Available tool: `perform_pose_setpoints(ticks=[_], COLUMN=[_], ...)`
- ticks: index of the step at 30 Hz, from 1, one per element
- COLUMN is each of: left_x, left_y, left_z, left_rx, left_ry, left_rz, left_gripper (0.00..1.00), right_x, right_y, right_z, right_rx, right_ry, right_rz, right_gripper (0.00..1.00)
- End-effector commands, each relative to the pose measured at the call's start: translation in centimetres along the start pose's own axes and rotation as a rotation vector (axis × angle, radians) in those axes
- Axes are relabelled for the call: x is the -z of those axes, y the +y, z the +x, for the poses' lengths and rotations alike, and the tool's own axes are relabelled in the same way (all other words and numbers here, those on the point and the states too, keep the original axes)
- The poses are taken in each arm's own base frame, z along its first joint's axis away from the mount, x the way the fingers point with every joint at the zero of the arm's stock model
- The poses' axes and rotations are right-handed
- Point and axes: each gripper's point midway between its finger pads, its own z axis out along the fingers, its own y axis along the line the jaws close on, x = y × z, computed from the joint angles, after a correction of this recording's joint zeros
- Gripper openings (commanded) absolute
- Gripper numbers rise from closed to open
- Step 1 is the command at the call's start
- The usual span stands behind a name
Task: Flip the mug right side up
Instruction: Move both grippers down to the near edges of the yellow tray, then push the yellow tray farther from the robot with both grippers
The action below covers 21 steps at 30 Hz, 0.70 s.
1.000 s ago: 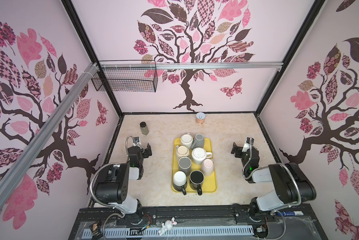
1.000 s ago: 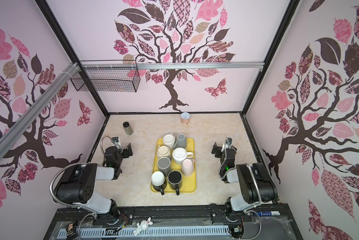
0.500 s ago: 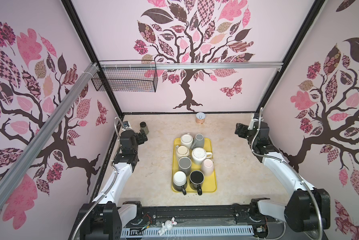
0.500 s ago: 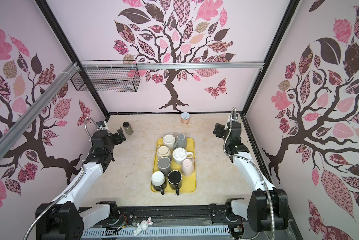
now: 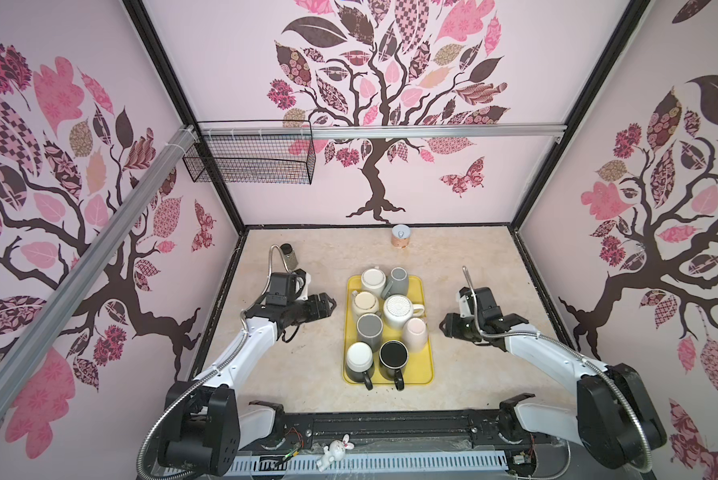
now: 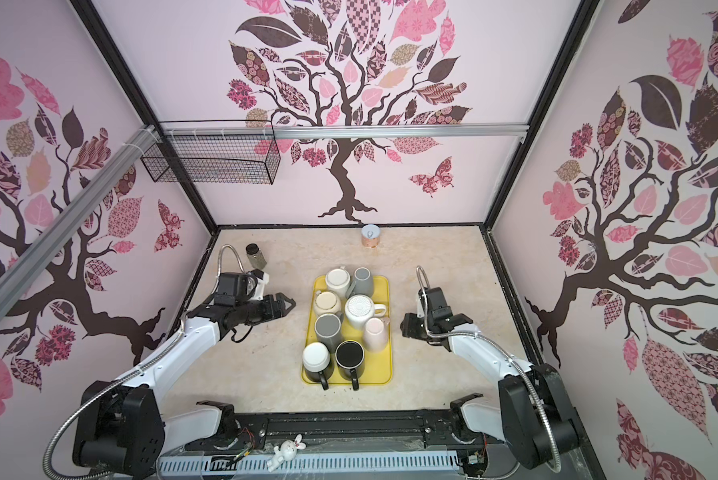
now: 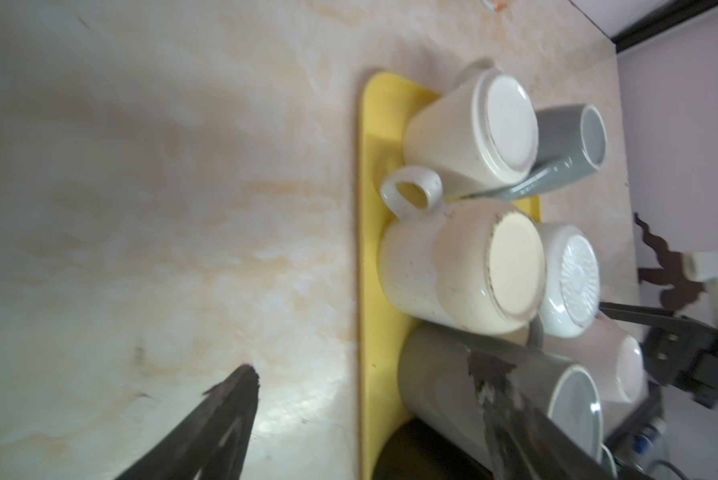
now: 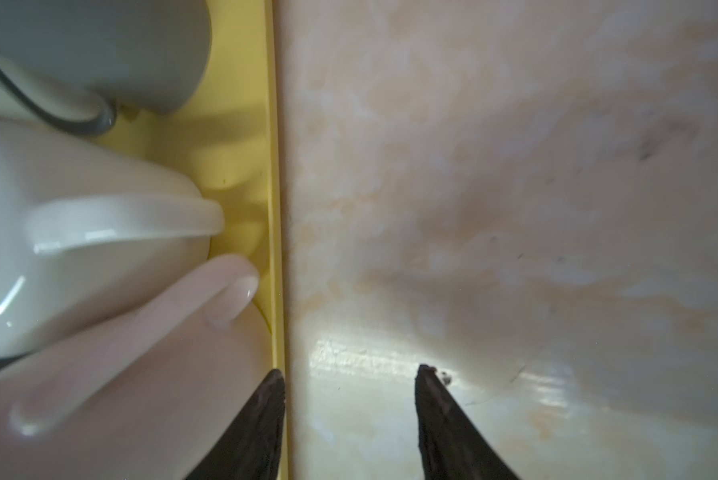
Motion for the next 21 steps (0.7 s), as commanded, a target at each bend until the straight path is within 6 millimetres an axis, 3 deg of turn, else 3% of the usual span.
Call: perform_pose_setpoints(ticks=[1, 3, 8, 18, 21], left_x=[-1.7, -2.7, -4.3, -8.2, -9.7], left_y=[-0.8, -0.5, -1.3, -1.8, -2.8], left_z=[5.2, 7.0, 8.5, 7.3, 7.3], left_rx=[0.061, 0.094, 0.134, 0.21, 0.214], left_ry=[0.178, 0.223, 0.26, 0.281, 0.293], left_rz=[0.075, 0.103, 0.17, 0.218, 0.232], left_gripper=[0.73, 0.66, 0.49, 0.33, 0.28], right_x=[0.0, -0.7, -1.8, -3.2, -3.3], right_y=[2.1, 1.6, 1.1, 1.2, -0.5], right_z=[2.6, 4.0, 5.7, 3.8, 2.6], right_rx=[-0.017, -0.029, -0.031, 0.042, 0.062], right_ry=[0.07, 0.084, 0.094, 0.111, 0.092], right_rz=[-0.074, -0.075, -0.081, -0.003, 0.119], right_gripper=[0.64, 0.7, 0.62, 0.56, 0.52])
